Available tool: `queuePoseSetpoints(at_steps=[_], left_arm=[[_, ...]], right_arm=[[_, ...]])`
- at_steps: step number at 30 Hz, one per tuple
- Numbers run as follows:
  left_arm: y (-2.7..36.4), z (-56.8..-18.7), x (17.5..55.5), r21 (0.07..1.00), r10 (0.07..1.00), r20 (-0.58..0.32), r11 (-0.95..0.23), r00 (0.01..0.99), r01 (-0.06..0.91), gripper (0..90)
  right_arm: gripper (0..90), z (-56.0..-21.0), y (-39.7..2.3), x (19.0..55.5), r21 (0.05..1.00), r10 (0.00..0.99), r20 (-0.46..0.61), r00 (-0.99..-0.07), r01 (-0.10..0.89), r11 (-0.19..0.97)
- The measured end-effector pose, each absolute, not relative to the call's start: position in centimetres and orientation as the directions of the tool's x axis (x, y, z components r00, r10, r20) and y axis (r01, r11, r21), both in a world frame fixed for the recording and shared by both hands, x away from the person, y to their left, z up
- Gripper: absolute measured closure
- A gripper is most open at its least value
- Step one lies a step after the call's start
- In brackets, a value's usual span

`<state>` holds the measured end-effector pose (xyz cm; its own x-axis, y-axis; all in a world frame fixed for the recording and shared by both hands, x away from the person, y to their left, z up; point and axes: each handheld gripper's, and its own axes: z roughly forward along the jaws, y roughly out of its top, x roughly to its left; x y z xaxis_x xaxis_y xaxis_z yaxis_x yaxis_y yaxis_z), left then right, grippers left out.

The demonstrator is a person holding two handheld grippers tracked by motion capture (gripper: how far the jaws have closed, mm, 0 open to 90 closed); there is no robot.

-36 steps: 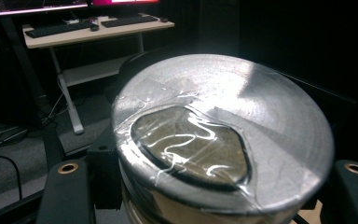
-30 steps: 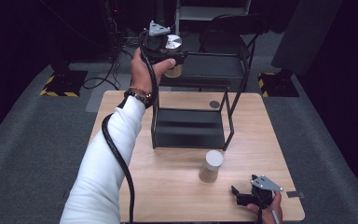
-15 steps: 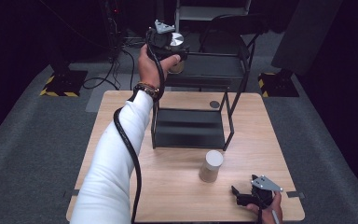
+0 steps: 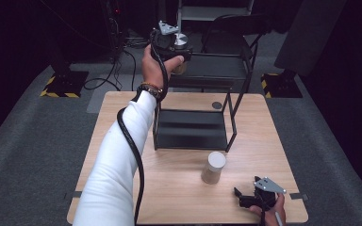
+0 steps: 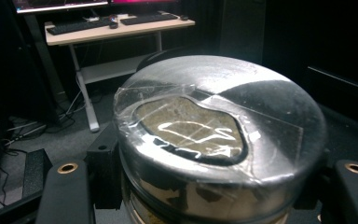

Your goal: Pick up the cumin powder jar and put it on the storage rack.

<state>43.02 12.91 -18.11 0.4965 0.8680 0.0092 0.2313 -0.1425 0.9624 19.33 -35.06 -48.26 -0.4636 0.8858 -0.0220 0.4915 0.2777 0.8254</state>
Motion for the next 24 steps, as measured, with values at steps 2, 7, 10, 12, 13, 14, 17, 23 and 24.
queuePoseSetpoints(at_steps=[2, 7, 10, 12, 13, 14, 17, 23, 24], left_arm=[[13.0, -18.3, 43.0, 0.964, 0.869, 0.01, -0.139, 0.495, 0.225, 31.3], [13.2, -18.6, 43.1, 0.968, 0.859, 0.015, -0.141, 0.511, 0.209, 31.1], [13.4, -18.8, 43.0, 0.97, 0.858, 0.018, -0.14, 0.513, 0.199, 31.1], [13.3, -19.0, 43.0, 0.971, 0.857, 0.026, -0.143, 0.514, 0.191, 31.0], [13.3, -19.0, 43.0, 0.971, 0.856, 0.034, -0.151, 0.516, 0.187, 30.9], [13.3, -19.0, 43.1, 0.971, 0.852, 0.034, -0.152, 0.522, 0.186, 29.2], [13.2, -19.1, 42.7, 0.975, 0.862, 0.027, -0.135, 0.507, 0.177, 17.9], [12.8, -18.8, 42.2, 0.977, 0.886, 0.02, -0.115, 0.463, 0.177, 5.5], [12.9, -18.7, 42.0, 0.979, 0.889, 0.011, -0.102, 0.457, 0.174, 4.4]], right_arm=[[0.0, -48.3, -35.1, 19.3, 0.825, 0.886, -0.02, -0.463, 0.492, 0.276], [0.0, -48.3, -35.1, 19.3, 0.825, 0.886, -0.021, -0.463, 0.492, 0.277], [0.0, -48.3, -35.1, 19.4, 0.825, 0.886, -0.02, -0.463, 0.493, 0.276], [0.0, -48.3, -35.1, 19.4, 0.825, 0.886, -0.02, -0.463, 0.493, 0.276], [0.0, -48.3, -35.1, 19.4, 0.825, 0.886, -0.02, -0.463, 0.493, 0.276], [0.0, -48.3, -35.1, 19.3, 0.825, 0.886, -0.021, -0.464, 0.492, 0.277], [0.0, -48.3, -35.1, 19.3, 0.825, 0.886, -0.022, -0.464, 0.491, 0.278], [0.0, -48.2, -35.1, 19.4, 0.825, 0.885, -0.02, -0.465, 0.492, 0.277], [0.0, -48.2, -35.1, 19.4, 0.825, 0.885, -0.02, -0.465, 0.492, 0.277]])
